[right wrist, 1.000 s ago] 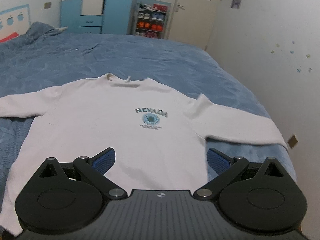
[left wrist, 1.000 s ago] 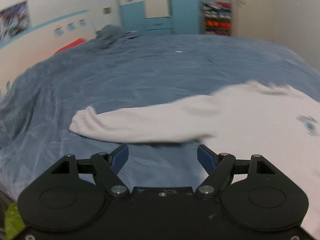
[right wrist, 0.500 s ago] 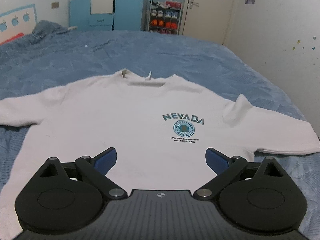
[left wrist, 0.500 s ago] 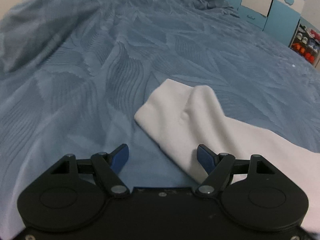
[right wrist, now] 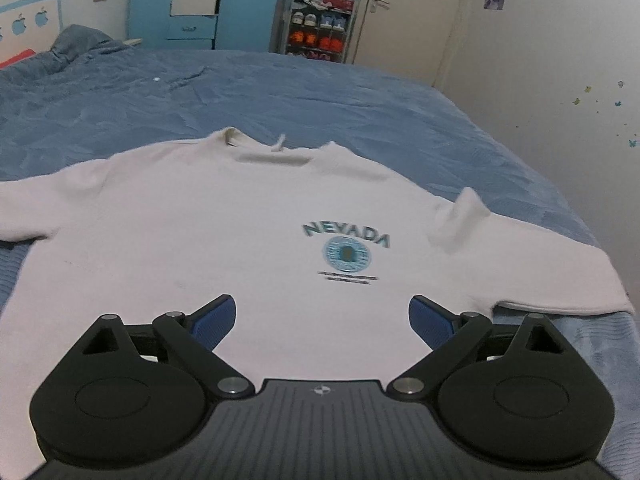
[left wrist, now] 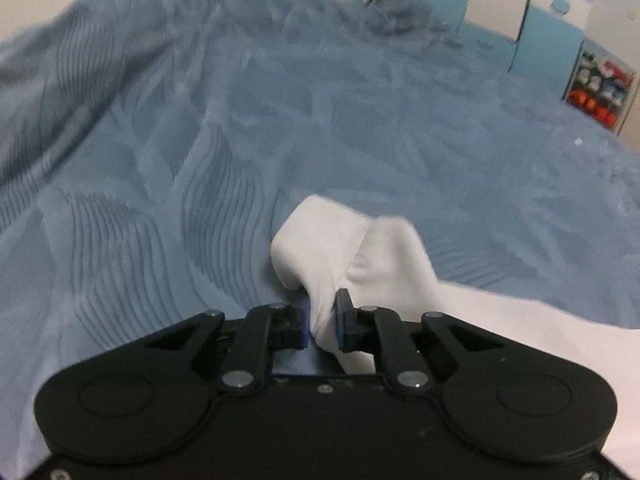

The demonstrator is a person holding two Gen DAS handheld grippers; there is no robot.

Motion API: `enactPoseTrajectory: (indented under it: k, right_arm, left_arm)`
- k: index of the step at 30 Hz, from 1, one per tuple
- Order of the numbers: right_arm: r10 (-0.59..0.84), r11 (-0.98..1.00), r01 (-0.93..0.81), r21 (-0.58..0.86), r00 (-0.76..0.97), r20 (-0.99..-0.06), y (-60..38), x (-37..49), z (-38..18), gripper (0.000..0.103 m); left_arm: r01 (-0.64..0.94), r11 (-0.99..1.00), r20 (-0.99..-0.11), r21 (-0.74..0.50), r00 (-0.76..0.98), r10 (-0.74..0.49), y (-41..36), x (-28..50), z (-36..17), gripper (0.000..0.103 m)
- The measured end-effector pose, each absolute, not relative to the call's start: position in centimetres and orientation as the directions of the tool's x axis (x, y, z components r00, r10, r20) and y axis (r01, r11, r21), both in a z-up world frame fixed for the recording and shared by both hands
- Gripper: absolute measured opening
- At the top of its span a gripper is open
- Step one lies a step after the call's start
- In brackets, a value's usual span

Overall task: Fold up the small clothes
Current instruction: 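Grasp the sweatshirt sleeve cuff with the left tool and lift it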

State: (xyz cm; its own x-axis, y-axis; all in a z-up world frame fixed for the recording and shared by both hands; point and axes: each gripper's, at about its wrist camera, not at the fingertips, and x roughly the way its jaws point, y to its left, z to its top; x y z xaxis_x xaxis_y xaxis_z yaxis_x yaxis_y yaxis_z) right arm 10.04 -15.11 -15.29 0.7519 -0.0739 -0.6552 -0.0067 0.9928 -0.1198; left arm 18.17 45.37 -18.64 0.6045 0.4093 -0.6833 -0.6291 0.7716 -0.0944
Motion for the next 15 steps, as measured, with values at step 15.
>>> enactPoseTrajectory:
  k: [15]
  right_arm:
    - [-0.226, 0.971, 0.116, -0.209, 0.728, -0.647, -23.6, 10.5, -16.5, 0.103]
  left_arm:
    - [-0.203, 0.966, -0.442, 0.159, 0.86, 0.253, 18.0, 21.7, -7.5, 0.01]
